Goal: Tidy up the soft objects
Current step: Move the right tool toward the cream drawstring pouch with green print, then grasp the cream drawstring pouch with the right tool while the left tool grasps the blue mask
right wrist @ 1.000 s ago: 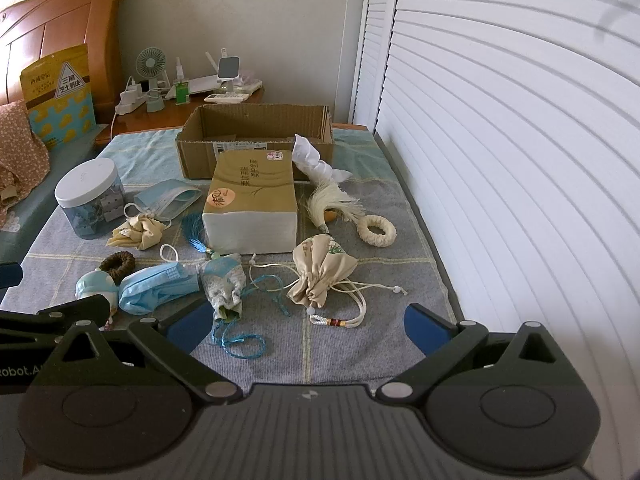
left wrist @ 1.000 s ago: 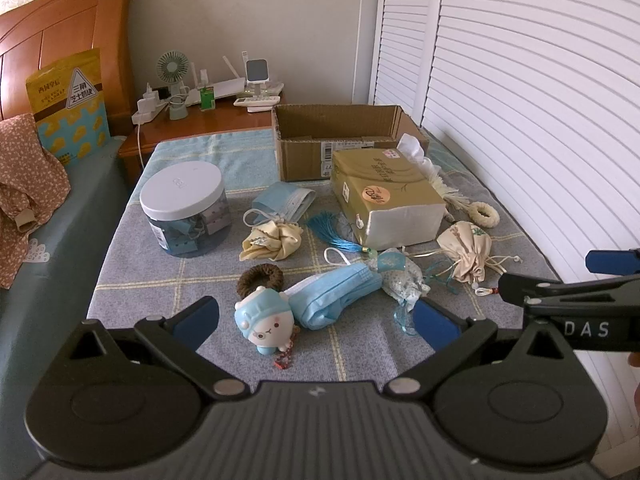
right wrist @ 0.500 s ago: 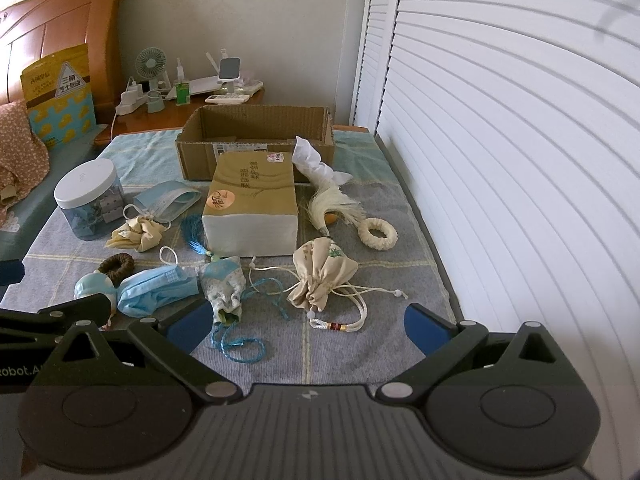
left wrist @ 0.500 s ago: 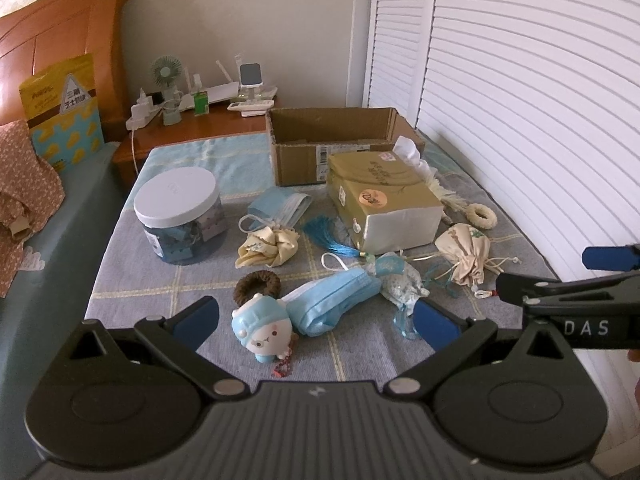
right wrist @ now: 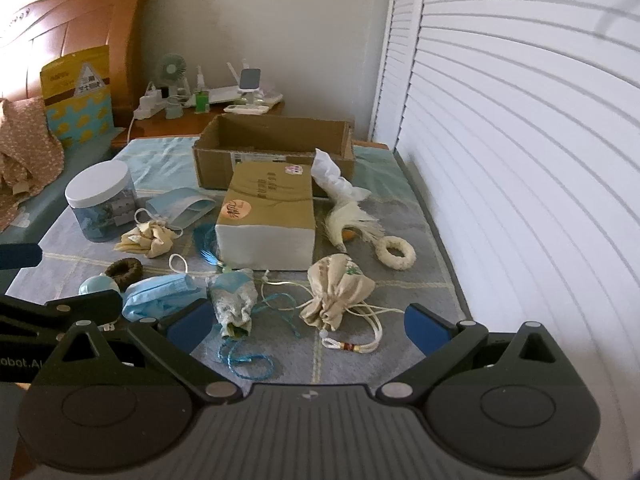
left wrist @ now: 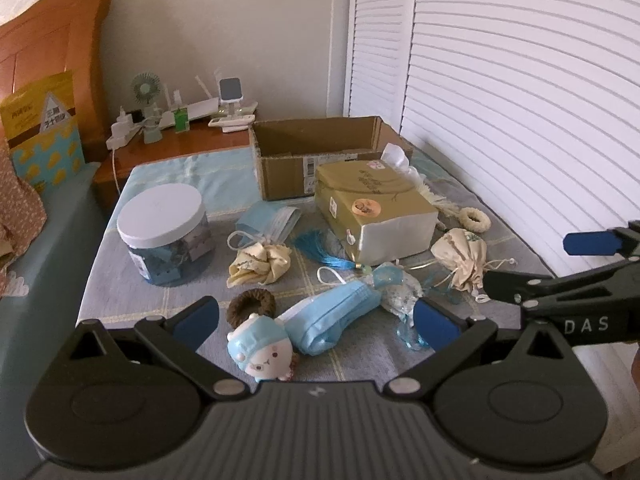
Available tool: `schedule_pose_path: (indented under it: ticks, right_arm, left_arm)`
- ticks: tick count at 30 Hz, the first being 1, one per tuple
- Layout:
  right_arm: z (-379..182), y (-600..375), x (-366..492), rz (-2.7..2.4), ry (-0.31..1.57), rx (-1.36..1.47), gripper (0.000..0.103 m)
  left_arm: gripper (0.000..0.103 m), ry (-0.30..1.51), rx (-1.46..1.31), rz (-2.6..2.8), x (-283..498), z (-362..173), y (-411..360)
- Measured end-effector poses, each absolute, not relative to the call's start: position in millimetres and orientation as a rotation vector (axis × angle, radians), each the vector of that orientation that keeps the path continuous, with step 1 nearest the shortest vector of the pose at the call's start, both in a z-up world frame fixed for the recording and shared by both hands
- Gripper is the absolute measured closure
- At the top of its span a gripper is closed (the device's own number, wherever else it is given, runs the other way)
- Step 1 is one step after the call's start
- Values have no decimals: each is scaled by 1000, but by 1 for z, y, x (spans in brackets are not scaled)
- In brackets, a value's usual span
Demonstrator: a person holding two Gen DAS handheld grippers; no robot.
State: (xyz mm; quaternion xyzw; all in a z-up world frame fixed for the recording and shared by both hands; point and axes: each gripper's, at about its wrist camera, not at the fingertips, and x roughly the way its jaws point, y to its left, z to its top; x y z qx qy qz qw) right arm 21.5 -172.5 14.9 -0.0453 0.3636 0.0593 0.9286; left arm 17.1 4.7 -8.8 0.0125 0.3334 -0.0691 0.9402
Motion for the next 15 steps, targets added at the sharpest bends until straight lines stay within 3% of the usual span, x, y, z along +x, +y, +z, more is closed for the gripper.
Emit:
schedule_pose_path:
  ticks: [15]
  right_arm:
    - [-16,-188,56,78,758,-84,0]
  left_arm:
    - [1,634,113,-148,31,-28,12]
